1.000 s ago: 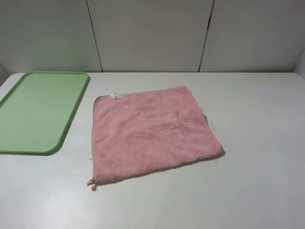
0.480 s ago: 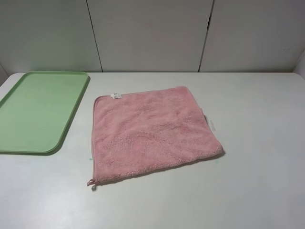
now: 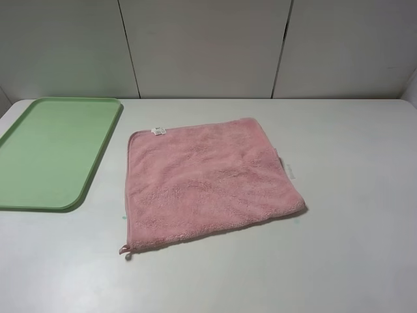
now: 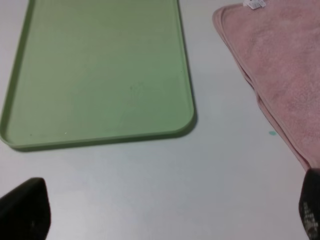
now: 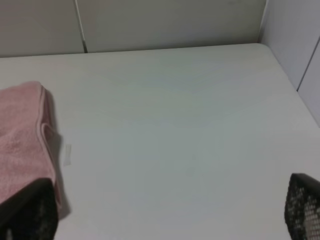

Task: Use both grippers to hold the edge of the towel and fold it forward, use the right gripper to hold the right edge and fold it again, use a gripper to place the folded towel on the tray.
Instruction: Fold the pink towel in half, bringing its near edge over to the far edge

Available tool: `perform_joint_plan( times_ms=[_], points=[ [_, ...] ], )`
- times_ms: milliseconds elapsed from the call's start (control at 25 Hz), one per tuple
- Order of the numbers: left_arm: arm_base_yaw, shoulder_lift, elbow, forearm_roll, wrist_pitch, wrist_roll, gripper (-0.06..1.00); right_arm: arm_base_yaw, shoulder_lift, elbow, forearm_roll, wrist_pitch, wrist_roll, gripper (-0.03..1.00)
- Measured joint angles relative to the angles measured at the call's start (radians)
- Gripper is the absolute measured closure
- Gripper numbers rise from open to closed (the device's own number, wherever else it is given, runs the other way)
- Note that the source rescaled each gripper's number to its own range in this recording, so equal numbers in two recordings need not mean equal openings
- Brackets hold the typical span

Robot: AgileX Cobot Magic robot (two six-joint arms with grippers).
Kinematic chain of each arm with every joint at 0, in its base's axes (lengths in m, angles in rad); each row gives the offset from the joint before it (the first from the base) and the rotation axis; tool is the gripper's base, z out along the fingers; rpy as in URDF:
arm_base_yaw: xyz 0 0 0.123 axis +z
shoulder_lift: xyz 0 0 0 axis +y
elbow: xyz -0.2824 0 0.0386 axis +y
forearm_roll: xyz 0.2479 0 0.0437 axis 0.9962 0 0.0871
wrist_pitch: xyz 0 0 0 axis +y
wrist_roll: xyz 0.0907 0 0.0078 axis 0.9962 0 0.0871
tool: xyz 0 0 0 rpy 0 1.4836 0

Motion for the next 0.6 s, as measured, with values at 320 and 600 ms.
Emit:
perform_joint_plan(
  times_ms=[320, 600],
  points=[
    [0.000, 0.000, 0.000, 0.000, 0.000, 0.000, -0.05, 0.011, 0.000, 0.000, 0.000, 0.000, 0.000, -0.03],
    [0.000, 0.000, 0.000, 0.000, 0.000, 0.000, -0.05, 0.011, 0.000, 0.000, 0.000, 0.000, 0.000, -0.03]
  ],
)
